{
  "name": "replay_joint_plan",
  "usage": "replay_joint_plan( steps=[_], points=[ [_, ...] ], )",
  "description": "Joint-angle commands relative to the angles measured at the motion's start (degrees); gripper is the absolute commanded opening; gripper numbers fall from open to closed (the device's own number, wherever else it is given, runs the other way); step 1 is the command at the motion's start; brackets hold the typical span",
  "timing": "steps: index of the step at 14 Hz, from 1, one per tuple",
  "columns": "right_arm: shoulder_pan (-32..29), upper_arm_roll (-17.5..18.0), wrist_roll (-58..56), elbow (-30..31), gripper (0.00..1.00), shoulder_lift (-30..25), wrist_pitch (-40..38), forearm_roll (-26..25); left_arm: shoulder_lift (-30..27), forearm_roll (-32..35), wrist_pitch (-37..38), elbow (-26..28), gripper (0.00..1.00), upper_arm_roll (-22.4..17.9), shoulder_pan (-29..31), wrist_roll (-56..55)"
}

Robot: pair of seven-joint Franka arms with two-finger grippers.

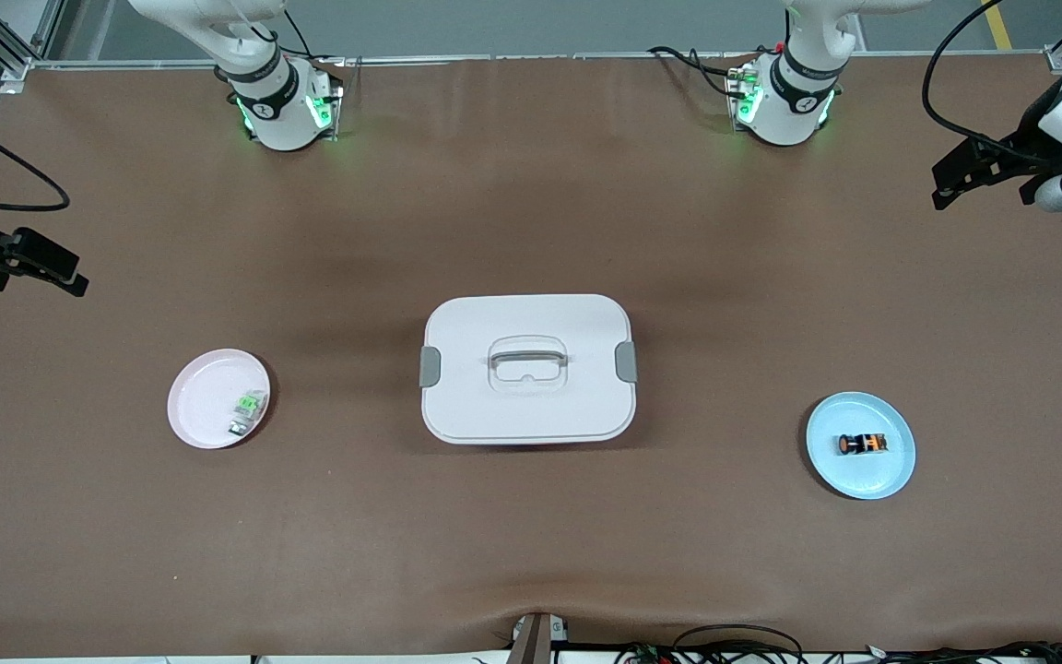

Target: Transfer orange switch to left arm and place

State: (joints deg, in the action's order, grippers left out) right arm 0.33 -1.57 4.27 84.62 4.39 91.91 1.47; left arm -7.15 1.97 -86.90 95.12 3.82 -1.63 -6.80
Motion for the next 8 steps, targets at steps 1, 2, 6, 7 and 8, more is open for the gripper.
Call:
replay_joint_plan(
  steps=[1,2,6,7,8],
  points=[
    [-0.1,0.2,-0.5,2.0,1.00,-1.8,0.8,-0.9,1.3,-1.0,2.3,-1.8,1.00,-0.6,-0.5,1.1],
    [-0.1,0.3,-0.5,2.0,1.00,-1.8,0.8,-0.9,1.2,-1.0,2.3,-1.8,1.00,-0.6,-0.5,1.1],
    [0.0,0.3,-0.6,2.0,1.00,-1.8,0.8,-1.1,1.3,-1.0,2.3,-1.9,1.00,-0.4,-0.6,1.1],
    [0.0,0.3,-0.6,2.0,1.00,-1.8,0.8,-1.1,1.3,-1.1,2.3,-1.9,1.00,-0.3,-0.6,1.1],
    [0.0,0.3,-0.6,1.9,1.00,-1.8,0.7,-1.1,1.2,-1.3,2.3,-1.9,1.00,-0.2,-0.5,1.1]
  ],
)
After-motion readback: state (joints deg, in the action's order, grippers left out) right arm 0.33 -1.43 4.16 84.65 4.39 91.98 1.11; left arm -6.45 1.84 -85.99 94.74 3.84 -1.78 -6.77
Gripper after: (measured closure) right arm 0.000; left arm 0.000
